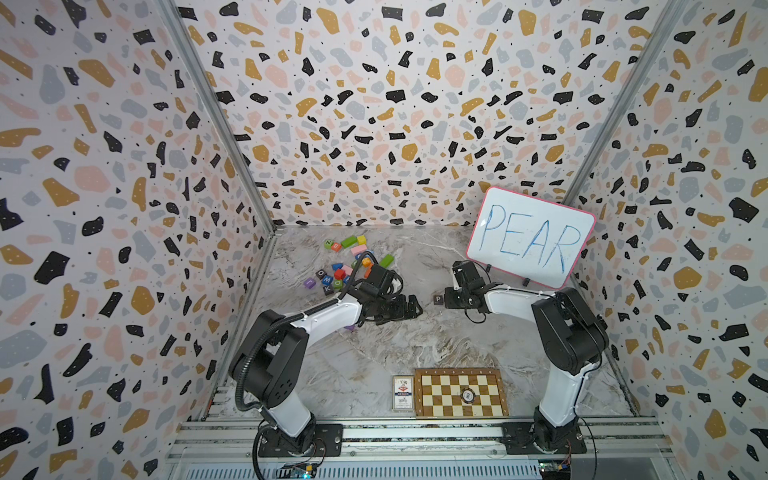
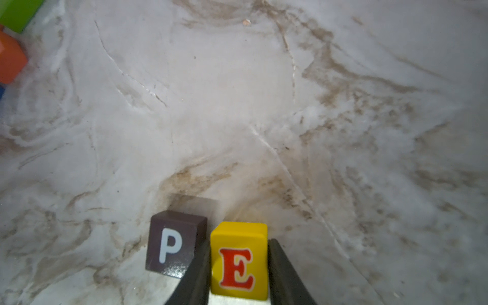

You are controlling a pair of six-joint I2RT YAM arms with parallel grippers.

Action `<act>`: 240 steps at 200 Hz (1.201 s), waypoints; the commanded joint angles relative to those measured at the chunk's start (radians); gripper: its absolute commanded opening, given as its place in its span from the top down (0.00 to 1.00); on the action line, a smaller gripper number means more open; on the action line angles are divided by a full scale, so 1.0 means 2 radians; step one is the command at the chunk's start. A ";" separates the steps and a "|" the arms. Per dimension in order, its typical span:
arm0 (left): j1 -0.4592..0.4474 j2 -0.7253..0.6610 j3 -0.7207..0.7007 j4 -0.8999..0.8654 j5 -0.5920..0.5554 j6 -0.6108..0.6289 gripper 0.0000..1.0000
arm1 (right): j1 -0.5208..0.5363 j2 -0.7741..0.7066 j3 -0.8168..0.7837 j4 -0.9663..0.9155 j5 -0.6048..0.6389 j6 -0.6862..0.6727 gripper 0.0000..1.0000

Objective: Spell the uppercase word “pear” with letter blocks
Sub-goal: Place the letter block at the center of the board.

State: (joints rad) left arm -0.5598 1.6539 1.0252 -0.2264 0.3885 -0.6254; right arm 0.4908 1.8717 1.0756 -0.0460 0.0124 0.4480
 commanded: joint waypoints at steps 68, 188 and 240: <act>0.002 -0.017 -0.013 0.016 0.007 -0.006 0.01 | 0.012 -0.006 0.030 -0.033 0.041 0.032 0.67; 0.002 -0.026 -0.023 0.019 0.007 -0.010 0.01 | 0.020 0.007 0.036 -0.041 0.049 0.049 0.65; 0.002 -0.028 -0.025 0.019 0.007 -0.012 0.01 | 0.020 0.008 0.037 -0.041 0.049 0.050 0.62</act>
State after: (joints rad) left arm -0.5598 1.6272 0.9878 -0.2058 0.3889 -0.6441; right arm 0.5243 1.8862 1.1160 -0.1047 0.0994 0.5388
